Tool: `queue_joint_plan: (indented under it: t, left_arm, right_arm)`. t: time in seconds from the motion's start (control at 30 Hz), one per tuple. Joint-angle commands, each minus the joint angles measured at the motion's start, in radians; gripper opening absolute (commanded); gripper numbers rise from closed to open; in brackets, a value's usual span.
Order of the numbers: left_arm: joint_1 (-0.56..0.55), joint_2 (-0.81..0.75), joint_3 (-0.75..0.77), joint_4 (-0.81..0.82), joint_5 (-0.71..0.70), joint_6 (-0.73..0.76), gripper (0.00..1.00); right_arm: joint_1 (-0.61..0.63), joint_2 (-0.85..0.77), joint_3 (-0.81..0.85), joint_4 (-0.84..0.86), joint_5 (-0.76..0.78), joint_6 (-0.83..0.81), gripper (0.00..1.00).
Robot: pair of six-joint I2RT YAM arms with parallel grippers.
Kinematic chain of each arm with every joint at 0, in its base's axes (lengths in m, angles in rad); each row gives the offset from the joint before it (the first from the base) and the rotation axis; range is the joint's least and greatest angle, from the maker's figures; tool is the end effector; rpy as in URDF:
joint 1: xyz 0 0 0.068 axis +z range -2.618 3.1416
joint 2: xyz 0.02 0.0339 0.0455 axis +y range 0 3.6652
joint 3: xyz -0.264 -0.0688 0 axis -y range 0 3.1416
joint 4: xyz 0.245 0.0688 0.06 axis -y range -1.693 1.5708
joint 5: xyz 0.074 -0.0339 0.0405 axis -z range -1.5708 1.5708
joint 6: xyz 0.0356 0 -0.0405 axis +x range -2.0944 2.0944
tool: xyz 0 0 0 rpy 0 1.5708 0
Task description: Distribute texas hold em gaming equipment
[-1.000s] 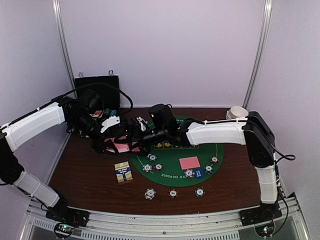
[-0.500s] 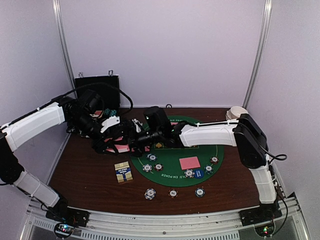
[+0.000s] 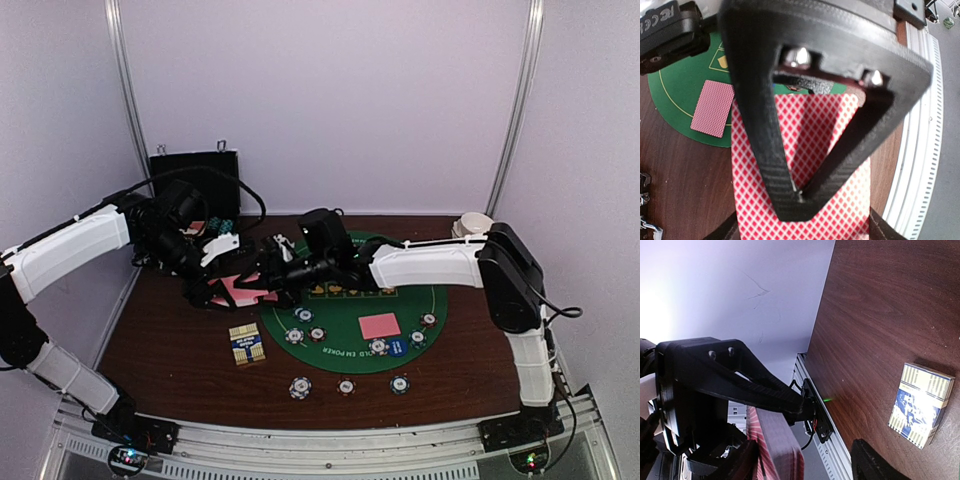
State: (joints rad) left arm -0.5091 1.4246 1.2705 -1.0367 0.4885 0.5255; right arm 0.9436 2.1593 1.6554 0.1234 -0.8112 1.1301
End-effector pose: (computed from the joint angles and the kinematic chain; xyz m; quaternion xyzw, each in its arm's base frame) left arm 0.2293 -0.1471 0.2985 0.5109 0.8056 -0.2360 0.1852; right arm 0.2734 0.4212 0.2307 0.1494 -0.7782 -0.6097 0.0191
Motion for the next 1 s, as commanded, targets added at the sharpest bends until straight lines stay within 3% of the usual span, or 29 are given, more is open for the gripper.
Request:
queue_joint_plan:
  t: [0.0,0.43,0.77,0.87,0.97]
  left_arm:
    - [0.006,-0.027,0.027,0.017,0.033,0.011,0.0]
    - [0.006,-0.023,0.028,0.017,0.032,0.011,0.0]
    - [0.006,-0.024,0.026,0.017,0.025,0.011,0.0]
    - [0.006,-0.029,0.024,0.017,0.022,0.013,0.0]
    - [0.006,-0.028,0.024,0.018,0.024,0.012,0.0]
  right_arm:
    - [-0.02,-0.047,-0.028,-0.066,0.002,-0.034,0.63]
    - [-0.039,-0.138,-0.075,-0.07,-0.029,-0.036,0.61]
    - [-0.041,-0.149,-0.085,-0.05,-0.056,-0.002,0.33]
    - [-0.045,-0.154,-0.089,-0.058,-0.063,-0.002,0.17]
    - [-0.052,-0.16,-0.095,-0.061,-0.067,0.003,0.1]
